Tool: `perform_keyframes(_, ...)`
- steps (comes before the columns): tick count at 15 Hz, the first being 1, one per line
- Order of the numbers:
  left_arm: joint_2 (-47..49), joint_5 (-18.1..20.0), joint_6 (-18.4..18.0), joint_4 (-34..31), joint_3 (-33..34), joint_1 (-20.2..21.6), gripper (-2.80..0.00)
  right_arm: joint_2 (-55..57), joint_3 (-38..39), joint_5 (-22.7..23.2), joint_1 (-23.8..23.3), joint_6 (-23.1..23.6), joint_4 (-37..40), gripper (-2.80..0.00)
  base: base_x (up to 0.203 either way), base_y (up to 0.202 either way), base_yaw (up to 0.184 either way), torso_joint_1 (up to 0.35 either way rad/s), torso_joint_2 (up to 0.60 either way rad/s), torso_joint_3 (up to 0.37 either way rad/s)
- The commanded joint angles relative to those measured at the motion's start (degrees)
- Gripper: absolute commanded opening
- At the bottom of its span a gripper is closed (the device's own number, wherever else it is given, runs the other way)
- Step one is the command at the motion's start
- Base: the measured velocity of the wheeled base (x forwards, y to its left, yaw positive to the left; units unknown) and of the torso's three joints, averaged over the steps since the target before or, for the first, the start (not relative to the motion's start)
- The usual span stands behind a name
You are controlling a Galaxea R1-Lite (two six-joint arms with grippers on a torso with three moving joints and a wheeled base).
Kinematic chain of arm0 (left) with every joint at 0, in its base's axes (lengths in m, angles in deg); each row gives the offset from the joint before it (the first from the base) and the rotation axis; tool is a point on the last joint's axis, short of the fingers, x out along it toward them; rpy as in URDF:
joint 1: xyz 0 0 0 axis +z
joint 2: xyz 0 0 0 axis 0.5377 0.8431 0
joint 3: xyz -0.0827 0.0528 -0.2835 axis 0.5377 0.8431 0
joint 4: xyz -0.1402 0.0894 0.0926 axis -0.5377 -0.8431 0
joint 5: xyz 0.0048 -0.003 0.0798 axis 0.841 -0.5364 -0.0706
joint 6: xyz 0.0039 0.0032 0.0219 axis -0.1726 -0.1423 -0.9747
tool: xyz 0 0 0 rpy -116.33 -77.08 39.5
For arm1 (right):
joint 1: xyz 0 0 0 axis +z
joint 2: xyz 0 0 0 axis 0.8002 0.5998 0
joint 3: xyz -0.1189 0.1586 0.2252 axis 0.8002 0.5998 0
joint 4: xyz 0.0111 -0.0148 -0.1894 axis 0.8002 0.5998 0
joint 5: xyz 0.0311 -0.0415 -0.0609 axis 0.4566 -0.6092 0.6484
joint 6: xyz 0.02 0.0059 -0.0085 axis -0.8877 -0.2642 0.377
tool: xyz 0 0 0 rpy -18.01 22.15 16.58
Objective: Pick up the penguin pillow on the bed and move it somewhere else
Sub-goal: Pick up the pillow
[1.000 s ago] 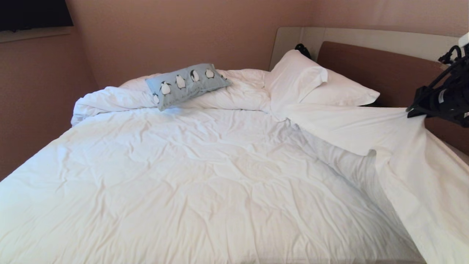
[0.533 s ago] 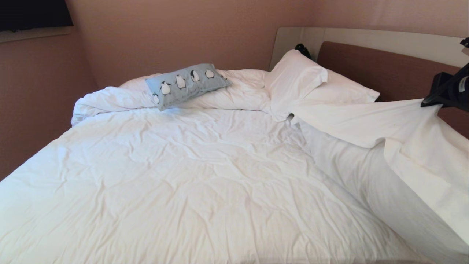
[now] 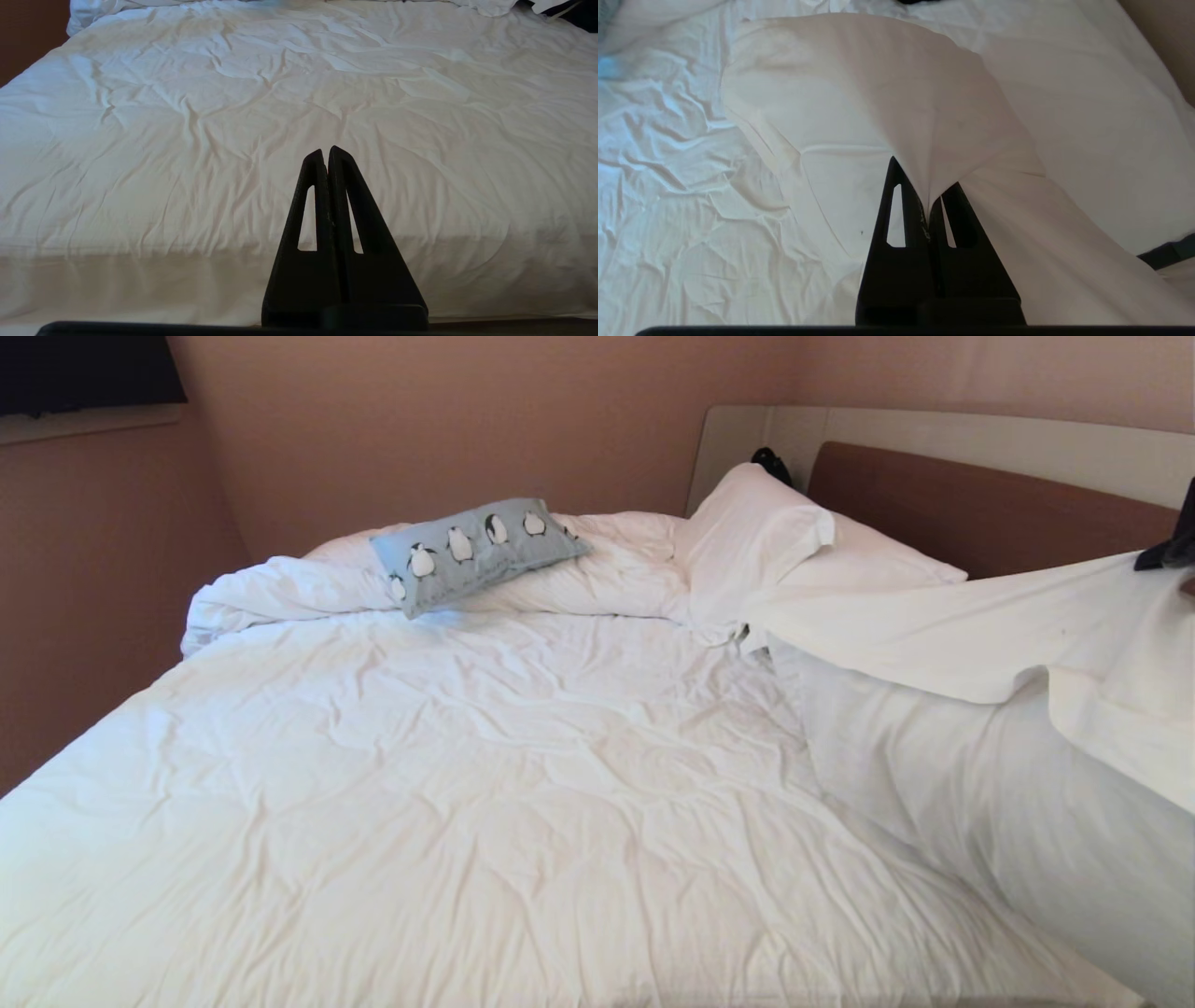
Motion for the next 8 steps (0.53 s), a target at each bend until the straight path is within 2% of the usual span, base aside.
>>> perform_keyframes(1, 0.04, -0.05, 0.04, 0.0, 0.0, 0.0, -2.8, -3.96, 0.77, 0.03, -1.5, -0.09, 0.12, -2.8, 0.0, 0.0, 0.0, 0.0, 0.0, 0.0)
perform_keyframes(4, 0.05, -0.05, 0.04, 0.0, 0.0, 0.0, -2.8, -5.75, 0.86, 0.17, -6.39, -0.09, -0.32, -2.8, 0.0, 0.0, 0.0, 0.0, 0.0, 0.0)
perform_keyframes(8, -0.02, -0.05, 0.04, 0.0, 0.0, 0.0, -2.8, -8.72, 1.96, 4.24, -12.22, 0.07, -0.56, -2.8, 0.0, 0.0, 0.0, 0.0, 0.0, 0.0)
